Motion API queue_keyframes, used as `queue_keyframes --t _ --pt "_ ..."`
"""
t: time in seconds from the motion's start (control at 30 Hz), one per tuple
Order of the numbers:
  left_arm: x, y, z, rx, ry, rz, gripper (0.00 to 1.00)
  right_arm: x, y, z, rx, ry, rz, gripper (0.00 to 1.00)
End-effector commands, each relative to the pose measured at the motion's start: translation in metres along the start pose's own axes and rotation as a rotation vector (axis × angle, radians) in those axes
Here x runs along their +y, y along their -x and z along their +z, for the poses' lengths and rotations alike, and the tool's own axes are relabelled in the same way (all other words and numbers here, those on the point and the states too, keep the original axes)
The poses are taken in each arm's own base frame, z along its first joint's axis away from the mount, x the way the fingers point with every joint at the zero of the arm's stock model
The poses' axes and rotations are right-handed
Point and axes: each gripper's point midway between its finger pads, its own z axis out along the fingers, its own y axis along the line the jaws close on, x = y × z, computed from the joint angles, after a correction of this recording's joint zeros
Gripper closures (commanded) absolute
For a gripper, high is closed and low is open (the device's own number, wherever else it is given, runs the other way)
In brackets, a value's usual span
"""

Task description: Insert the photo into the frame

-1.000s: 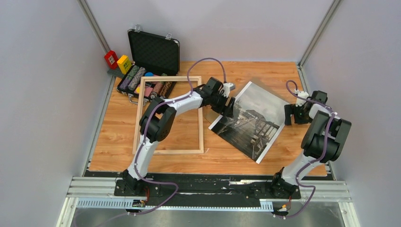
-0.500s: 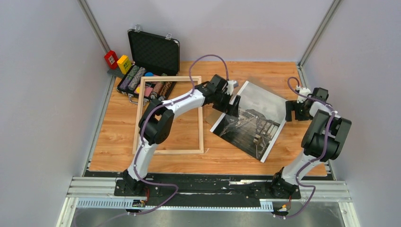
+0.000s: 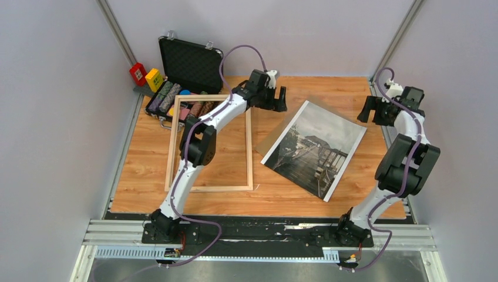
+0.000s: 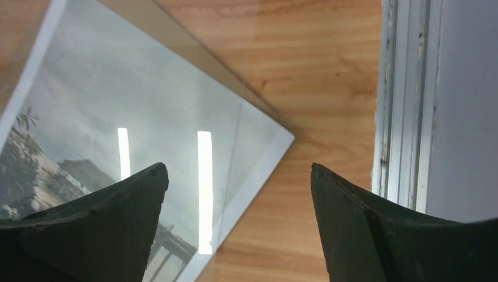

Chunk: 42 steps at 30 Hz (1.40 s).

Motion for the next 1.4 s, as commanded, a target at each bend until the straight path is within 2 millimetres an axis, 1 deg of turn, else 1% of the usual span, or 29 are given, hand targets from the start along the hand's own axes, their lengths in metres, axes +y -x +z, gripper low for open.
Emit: queue_keyframes --t 0.0,0.1,0.2,0.33,0.53,0.73,0.87,0.97,1.1,1.23,1.37 --pt "0.001 -0.011 0.022 0.007 0.005 -0.01 0.0 0.014 0.027 0.022 -0.03 0.15 0.122 0.11" --pt "0.004 -0.016 0.033 0.008 0.001 -0.014 0.0 0.012 0.036 0.041 -0.026 0.194 0.175 0.11" --pt "0.005 -0.021 0.039 0.017 -0.007 -0.032 0.0 0.008 0.036 0.061 -0.009 0.223 0.216 0.11" --pt "0.004 -0.03 0.048 0.036 -0.03 -0.059 0.0 0.009 0.042 0.078 -0.01 0.268 0.233 0.11" --pt "-0.006 -0.047 0.058 0.082 -0.092 -0.088 0.0 0.019 0.04 0.102 0.012 0.315 0.224 0.11" --pt "-0.024 -0.068 0.065 0.137 -0.17 -0.098 0.0 0.026 0.034 0.119 0.039 0.358 0.256 0.11" --pt "-0.033 -0.077 0.068 0.162 -0.228 -0.117 0.0 0.034 0.025 0.125 0.065 0.389 0.278 0.12" --pt "-0.037 -0.083 0.07 0.178 -0.261 -0.137 0.0 0.038 0.019 0.128 0.082 0.412 0.303 0.12" --pt "-0.041 -0.09 0.069 0.197 -0.296 -0.152 0.01 0.044 0.016 0.126 0.092 0.453 0.32 0.12" --pt "-0.046 -0.092 0.065 0.206 -0.329 -0.155 0.01 0.058 0.021 0.117 0.087 0.53 0.347 0.14" --pt "-0.049 -0.091 0.059 0.206 -0.34 -0.146 0.01 0.072 0.04 0.093 0.044 0.616 0.328 0.17"
